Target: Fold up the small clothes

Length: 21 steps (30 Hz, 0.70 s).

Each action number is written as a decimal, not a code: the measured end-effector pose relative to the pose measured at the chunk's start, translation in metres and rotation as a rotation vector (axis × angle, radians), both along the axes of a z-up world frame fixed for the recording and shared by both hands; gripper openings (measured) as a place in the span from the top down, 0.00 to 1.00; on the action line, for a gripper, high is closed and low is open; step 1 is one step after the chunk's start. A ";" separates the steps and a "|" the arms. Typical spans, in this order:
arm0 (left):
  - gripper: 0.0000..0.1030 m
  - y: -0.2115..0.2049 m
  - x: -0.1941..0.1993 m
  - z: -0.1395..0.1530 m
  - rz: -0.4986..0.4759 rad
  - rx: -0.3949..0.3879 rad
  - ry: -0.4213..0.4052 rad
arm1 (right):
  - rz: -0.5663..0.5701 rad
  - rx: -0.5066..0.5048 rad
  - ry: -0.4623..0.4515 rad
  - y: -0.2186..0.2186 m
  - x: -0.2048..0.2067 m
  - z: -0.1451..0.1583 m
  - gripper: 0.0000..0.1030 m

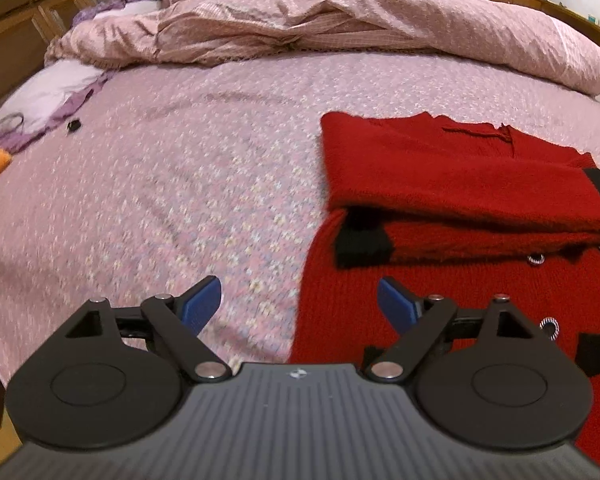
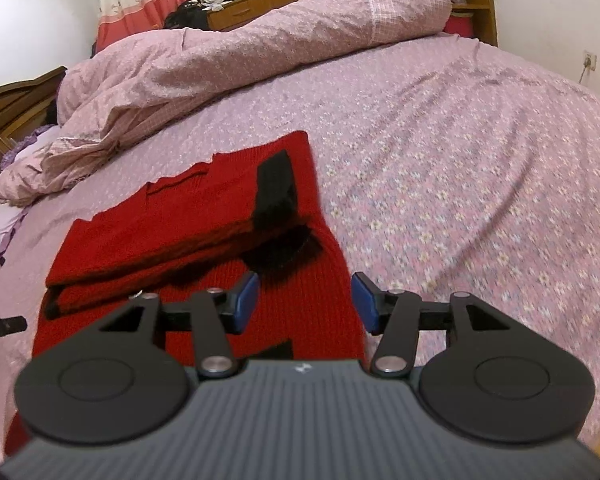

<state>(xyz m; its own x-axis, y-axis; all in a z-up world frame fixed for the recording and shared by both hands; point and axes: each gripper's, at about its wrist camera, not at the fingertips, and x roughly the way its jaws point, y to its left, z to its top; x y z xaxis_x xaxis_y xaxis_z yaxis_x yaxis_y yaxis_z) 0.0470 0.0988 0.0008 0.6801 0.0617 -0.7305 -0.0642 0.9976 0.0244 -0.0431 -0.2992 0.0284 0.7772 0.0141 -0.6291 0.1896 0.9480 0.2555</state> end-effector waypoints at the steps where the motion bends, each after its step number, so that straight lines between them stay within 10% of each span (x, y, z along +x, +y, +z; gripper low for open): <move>1: 0.14 0.004 -0.003 -0.001 0.001 -0.013 0.006 | 0.002 0.001 0.003 0.001 -0.004 0.000 0.48; 21: 0.16 0.022 -0.063 -0.040 -0.059 -0.054 0.125 | 0.051 -0.013 0.140 -0.002 -0.051 -0.026 0.47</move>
